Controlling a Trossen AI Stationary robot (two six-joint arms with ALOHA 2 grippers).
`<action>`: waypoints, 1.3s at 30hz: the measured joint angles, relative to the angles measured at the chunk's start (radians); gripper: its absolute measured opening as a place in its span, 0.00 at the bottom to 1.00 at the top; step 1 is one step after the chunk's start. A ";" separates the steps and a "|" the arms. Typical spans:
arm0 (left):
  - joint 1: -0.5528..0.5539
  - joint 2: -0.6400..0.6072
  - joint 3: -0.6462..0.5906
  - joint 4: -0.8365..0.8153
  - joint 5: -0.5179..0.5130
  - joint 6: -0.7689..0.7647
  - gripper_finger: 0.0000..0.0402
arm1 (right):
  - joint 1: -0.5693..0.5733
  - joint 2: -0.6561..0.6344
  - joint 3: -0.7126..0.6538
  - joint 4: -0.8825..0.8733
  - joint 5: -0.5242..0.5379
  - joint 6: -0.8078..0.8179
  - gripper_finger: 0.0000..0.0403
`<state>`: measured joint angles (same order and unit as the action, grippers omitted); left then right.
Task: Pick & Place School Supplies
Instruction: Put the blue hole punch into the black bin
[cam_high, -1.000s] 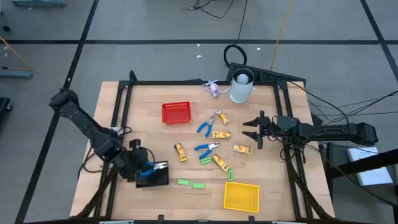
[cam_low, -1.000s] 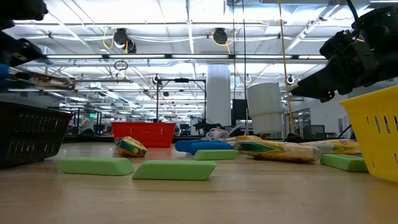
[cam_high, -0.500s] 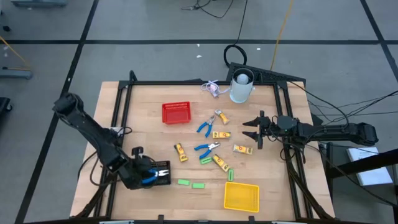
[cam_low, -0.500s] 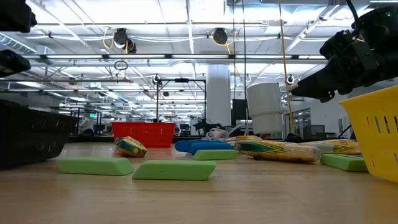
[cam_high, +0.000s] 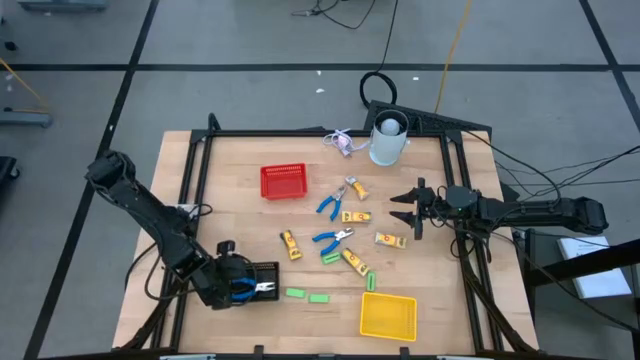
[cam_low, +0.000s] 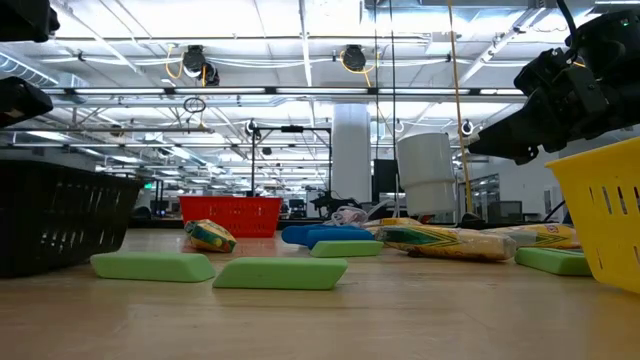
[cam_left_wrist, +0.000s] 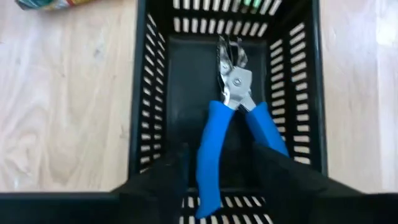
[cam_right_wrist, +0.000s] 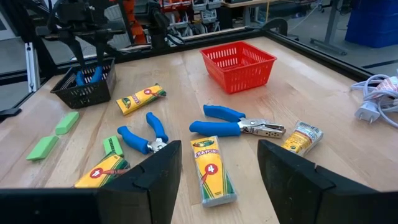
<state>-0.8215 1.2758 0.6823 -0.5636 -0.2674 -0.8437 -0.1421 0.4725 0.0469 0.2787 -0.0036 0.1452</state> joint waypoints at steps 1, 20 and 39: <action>0.000 0.000 0.000 0.000 -0.007 0.002 0.54 | 0.000 0.000 0.000 0.000 0.000 0.000 0.50; 0.152 -0.082 -0.163 0.634 -0.636 0.665 0.75 | 0.000 0.000 0.000 0.010 0.000 -0.008 0.50; 0.863 -0.082 -0.465 1.256 0.005 0.748 0.74 | 0.000 0.005 0.000 0.098 0.000 -0.027 0.50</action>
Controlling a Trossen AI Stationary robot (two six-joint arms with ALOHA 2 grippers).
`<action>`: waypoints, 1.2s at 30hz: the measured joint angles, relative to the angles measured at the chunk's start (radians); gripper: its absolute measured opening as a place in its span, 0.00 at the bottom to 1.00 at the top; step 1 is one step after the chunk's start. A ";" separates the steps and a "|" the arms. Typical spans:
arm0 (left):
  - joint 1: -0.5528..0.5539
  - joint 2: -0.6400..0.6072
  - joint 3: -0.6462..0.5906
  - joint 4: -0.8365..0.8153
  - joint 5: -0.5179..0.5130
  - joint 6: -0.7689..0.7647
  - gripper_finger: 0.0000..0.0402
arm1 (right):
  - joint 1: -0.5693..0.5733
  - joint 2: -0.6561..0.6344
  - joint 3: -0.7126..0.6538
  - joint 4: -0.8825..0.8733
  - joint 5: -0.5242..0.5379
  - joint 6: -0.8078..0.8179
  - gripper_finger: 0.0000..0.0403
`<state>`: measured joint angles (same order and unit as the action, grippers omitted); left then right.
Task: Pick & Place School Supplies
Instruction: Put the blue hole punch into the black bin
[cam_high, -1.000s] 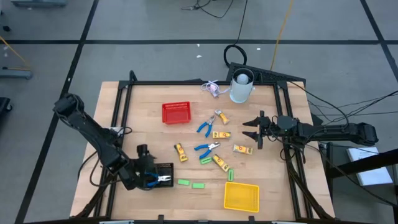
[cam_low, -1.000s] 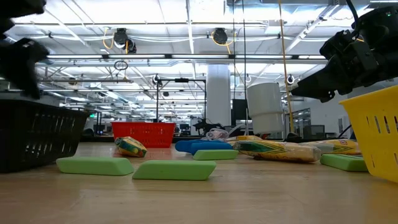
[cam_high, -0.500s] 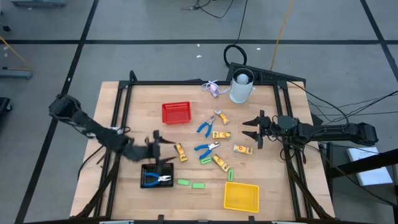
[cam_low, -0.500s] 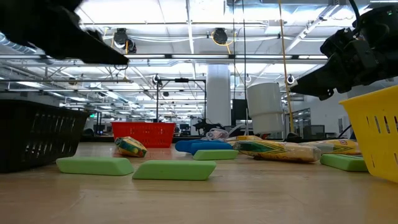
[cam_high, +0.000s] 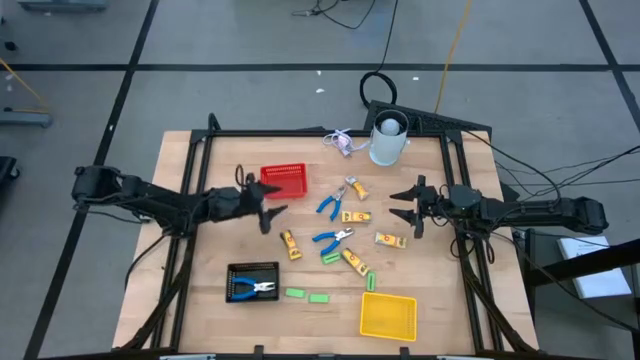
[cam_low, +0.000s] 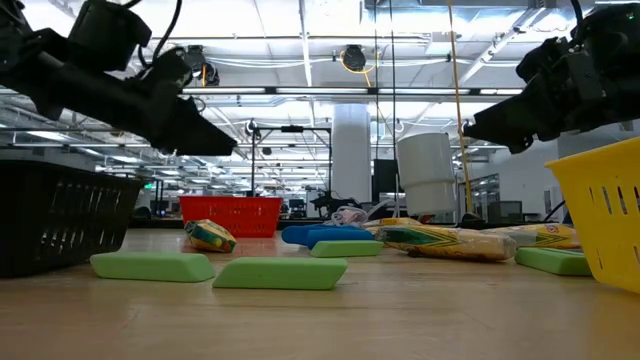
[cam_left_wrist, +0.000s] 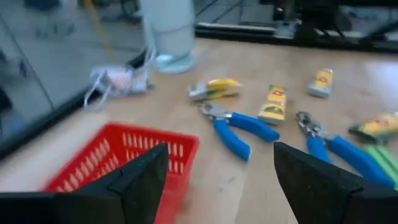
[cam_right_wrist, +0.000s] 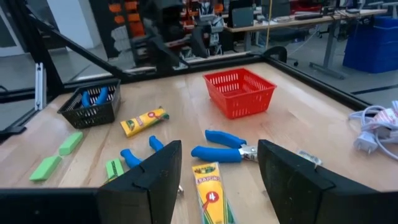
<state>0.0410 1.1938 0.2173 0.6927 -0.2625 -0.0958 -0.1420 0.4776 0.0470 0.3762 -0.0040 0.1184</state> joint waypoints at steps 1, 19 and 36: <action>0.000 0.000 0.000 -0.003 0.054 -0.011 0.74 | 0.000 0.003 0.000 0.001 0.000 0.000 0.50; -0.125 0.503 0.667 -0.605 0.314 0.068 0.57 | 0.000 0.079 0.000 0.040 -0.003 0.005 0.50; -0.103 0.631 0.757 -0.668 0.322 0.034 0.57 | -0.026 -0.287 0.001 -0.197 -0.225 -0.081 0.50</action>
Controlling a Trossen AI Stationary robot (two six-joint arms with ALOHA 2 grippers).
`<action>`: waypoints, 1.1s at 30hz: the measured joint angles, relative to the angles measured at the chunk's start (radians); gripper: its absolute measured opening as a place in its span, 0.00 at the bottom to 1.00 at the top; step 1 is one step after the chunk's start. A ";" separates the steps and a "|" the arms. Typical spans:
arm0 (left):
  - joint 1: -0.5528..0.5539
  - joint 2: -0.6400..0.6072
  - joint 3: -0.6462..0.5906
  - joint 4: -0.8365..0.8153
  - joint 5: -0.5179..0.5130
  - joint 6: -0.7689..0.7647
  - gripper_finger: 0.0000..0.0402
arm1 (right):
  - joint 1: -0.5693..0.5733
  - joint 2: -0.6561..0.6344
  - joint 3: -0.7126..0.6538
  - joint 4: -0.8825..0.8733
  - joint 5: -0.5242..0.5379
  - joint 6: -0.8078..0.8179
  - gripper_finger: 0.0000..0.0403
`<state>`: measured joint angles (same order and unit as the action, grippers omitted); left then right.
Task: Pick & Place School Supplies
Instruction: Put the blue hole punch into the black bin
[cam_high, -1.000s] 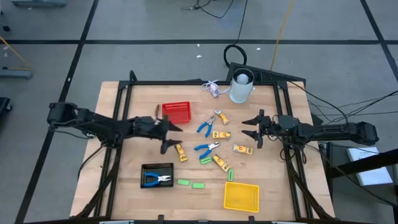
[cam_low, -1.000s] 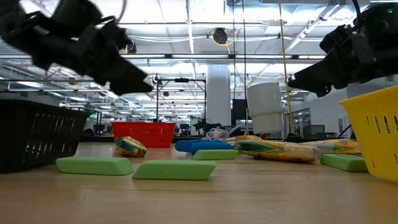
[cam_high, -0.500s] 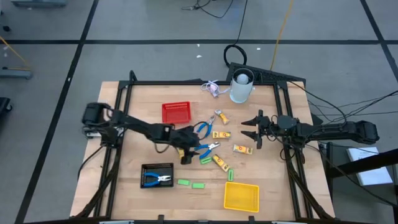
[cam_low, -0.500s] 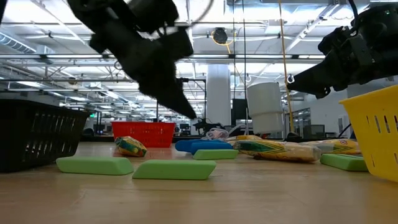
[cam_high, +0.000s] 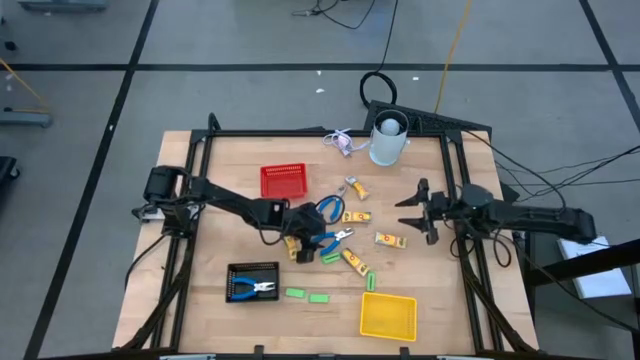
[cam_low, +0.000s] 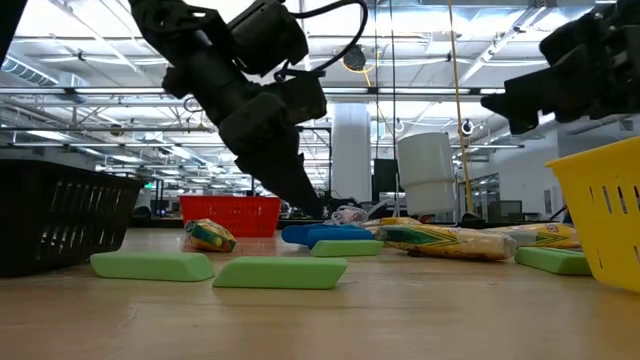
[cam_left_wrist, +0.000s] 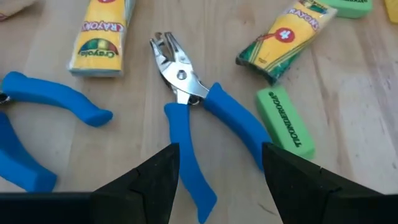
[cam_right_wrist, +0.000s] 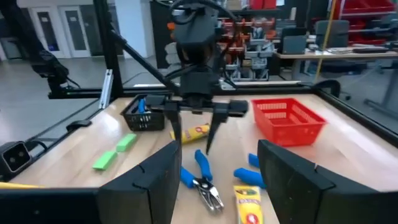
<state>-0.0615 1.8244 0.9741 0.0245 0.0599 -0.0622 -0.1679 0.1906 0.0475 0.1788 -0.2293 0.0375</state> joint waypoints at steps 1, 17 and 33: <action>-0.001 0.000 0.000 -0.001 0.000 -0.002 0.57 | -0.005 -0.045 0.000 -0.046 0.013 0.001 0.50; 0.006 0.000 0.000 -0.024 -0.009 -0.044 0.57 | -0.022 -0.187 0.011 -0.195 0.047 -0.013 0.50; 0.017 0.132 0.098 -0.091 -0.052 -0.071 0.54 | -0.021 -0.187 0.011 -0.195 0.045 0.003 0.50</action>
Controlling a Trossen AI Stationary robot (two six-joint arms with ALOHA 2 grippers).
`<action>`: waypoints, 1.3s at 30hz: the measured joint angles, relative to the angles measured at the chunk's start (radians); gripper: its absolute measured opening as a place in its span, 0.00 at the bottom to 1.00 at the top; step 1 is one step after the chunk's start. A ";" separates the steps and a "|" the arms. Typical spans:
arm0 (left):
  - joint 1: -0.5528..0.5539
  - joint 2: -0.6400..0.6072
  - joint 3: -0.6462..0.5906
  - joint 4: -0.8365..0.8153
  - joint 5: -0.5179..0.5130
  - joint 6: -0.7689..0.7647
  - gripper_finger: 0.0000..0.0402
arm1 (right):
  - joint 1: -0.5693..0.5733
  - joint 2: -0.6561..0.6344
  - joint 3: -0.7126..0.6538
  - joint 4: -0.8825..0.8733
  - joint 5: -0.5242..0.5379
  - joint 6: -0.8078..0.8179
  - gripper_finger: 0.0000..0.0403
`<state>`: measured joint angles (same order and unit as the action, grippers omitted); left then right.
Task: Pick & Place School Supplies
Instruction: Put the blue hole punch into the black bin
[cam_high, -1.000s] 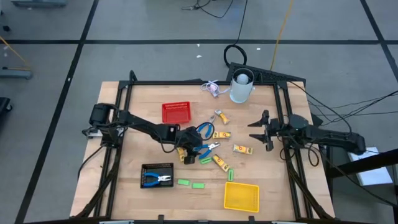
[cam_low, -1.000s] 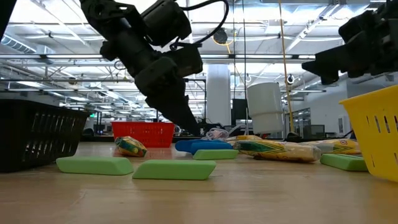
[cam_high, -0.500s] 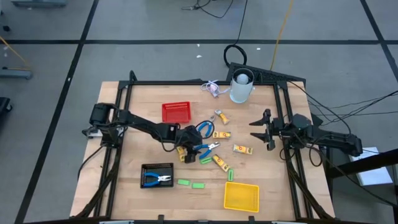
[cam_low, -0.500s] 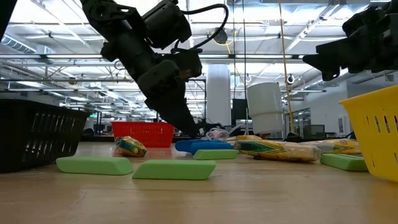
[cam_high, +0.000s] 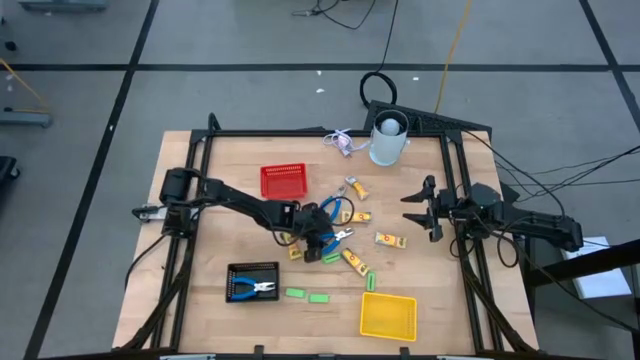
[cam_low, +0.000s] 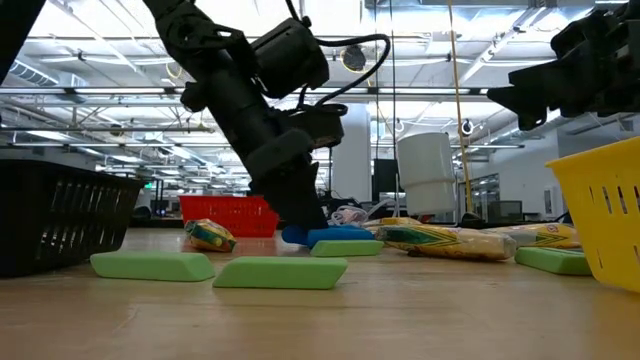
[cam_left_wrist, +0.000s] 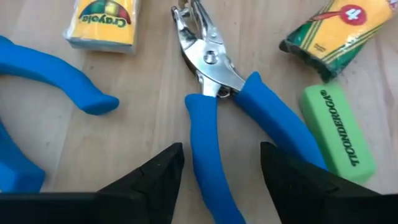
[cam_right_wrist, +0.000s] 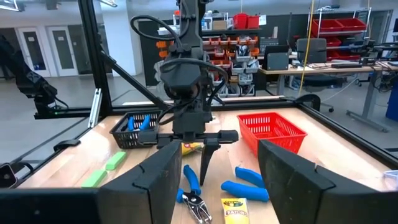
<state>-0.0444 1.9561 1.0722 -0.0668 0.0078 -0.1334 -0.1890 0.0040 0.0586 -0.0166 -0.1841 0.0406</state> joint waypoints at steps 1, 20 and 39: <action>0.000 0.001 0.003 -0.011 -0.005 0.000 0.51 | 0.000 0.000 0.000 0.000 0.000 0.000 0.50; -0.040 -0.095 -0.005 -0.152 -0.099 0.004 0.09 | 0.000 0.000 0.000 -0.005 0.000 0.026 0.50; -0.412 -0.422 -0.002 -0.696 -0.375 -0.338 0.09 | 0.000 0.001 0.000 -0.009 -0.001 0.030 0.50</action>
<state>-0.4566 1.5344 1.0705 -0.7630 -0.3670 -0.4715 -0.1892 0.0051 0.0582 -0.0258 -0.1848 0.0704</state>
